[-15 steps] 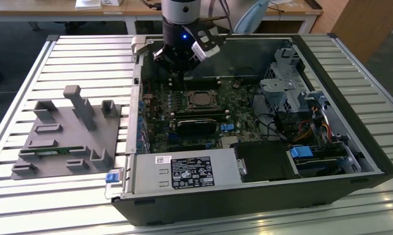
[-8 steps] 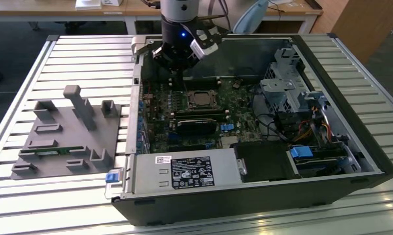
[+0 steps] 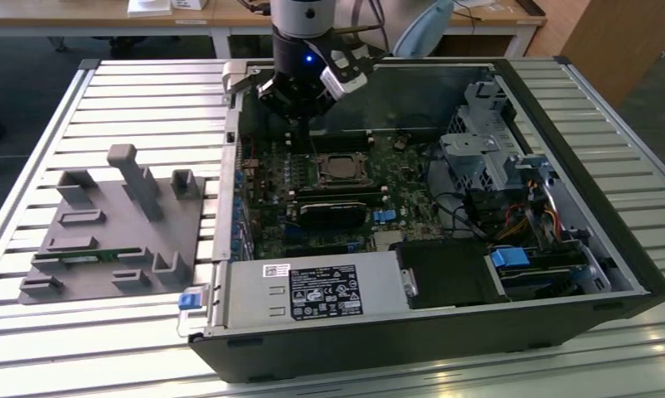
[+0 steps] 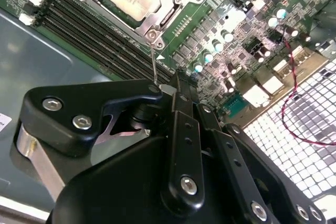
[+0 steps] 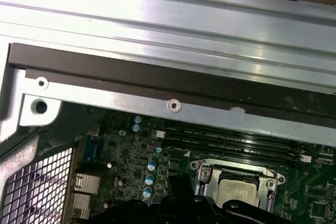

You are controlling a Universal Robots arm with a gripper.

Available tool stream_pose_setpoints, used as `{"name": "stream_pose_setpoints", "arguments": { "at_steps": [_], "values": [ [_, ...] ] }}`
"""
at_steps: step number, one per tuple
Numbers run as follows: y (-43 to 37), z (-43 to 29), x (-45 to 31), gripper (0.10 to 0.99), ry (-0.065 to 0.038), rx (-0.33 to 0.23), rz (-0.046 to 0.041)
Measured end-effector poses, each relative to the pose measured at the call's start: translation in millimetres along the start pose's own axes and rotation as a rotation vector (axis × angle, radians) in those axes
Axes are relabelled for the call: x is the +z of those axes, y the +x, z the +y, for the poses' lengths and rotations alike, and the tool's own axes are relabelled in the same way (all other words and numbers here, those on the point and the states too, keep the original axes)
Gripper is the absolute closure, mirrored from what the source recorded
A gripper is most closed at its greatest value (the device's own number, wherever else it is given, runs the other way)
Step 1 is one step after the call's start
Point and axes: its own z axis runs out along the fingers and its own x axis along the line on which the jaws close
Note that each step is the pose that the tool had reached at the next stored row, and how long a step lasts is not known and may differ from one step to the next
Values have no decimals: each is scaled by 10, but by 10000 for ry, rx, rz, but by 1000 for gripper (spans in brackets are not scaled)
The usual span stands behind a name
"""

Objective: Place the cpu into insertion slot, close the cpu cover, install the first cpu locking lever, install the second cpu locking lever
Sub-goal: 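Install the first cpu locking lever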

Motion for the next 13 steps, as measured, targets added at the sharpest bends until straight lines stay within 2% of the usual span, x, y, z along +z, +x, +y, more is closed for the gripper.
{"name": "stream_pose_setpoints", "arguments": {
  "at_steps": [7,13],
  "values": [
    [-11,29,18,973,1,-2,3],
    [-79,20,17,973,1,0,4]
  ]
}}
